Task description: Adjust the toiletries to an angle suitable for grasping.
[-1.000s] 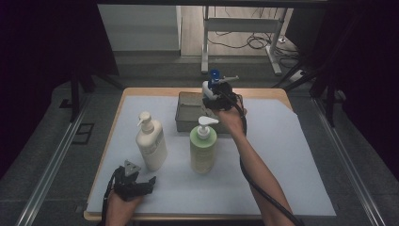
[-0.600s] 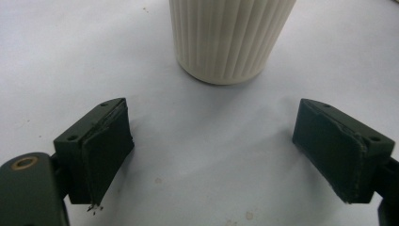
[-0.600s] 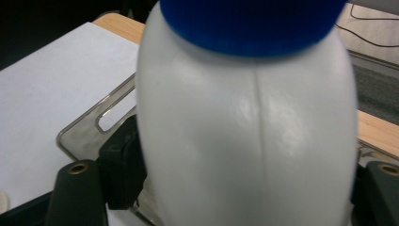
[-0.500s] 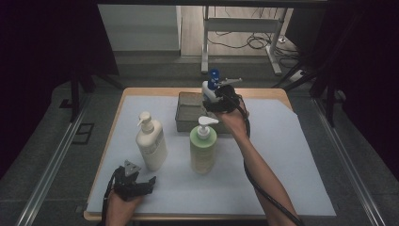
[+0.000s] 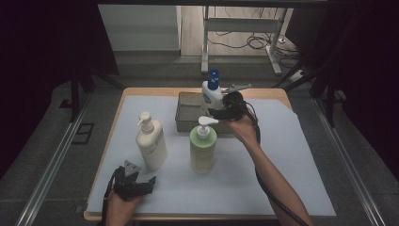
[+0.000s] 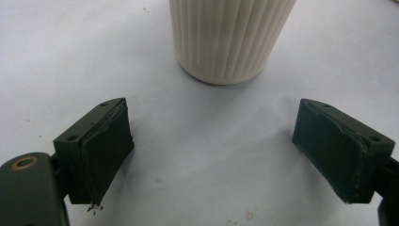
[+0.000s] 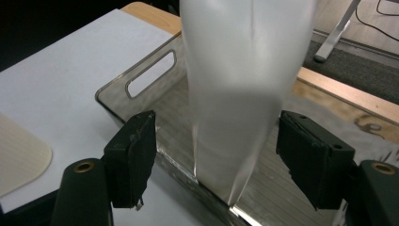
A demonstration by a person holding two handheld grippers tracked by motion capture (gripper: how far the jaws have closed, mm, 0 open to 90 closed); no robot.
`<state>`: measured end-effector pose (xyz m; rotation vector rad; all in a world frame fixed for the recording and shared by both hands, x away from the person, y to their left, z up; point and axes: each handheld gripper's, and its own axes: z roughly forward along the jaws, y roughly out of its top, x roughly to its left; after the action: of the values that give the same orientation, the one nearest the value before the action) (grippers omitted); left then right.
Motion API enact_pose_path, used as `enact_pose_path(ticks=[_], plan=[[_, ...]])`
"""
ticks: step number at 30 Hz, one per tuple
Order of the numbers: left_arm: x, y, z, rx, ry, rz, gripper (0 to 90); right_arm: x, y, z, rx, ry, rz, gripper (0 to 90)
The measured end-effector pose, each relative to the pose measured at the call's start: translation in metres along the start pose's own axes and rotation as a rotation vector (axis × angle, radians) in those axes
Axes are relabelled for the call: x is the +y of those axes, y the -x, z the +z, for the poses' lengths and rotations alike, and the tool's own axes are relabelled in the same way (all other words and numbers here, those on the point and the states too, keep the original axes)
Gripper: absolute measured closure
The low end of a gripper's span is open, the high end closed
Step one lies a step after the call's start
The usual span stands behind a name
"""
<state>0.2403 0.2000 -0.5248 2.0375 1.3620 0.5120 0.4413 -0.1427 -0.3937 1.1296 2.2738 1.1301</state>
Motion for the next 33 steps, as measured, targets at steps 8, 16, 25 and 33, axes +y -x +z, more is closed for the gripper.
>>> enact_pose_path(ticks=[8, 16, 25, 33], plan=[[0.000, 0.000, 0.000, 0.000, 0.000, 0.000, 11.8, -0.016, 0.009, -0.011, 0.032, -0.007, 0.034, 36.9], [0.000, 0.000, 0.000, 0.000, -0.001, 0.000, 11.8, -0.029, 0.020, -0.015, 0.007, -0.054, 0.023, 53.2], [0.000, 0.000, 0.000, 0.000, 0.000, -0.001, 11.8, -0.029, 0.033, -0.002, -0.058, -0.066, 0.031, 76.7], [0.000, 0.000, 0.000, 0.001, -0.001, -0.001, 11.8, -0.028, 0.038, 0.025, -0.085, -0.085, 0.067, 89.6]])
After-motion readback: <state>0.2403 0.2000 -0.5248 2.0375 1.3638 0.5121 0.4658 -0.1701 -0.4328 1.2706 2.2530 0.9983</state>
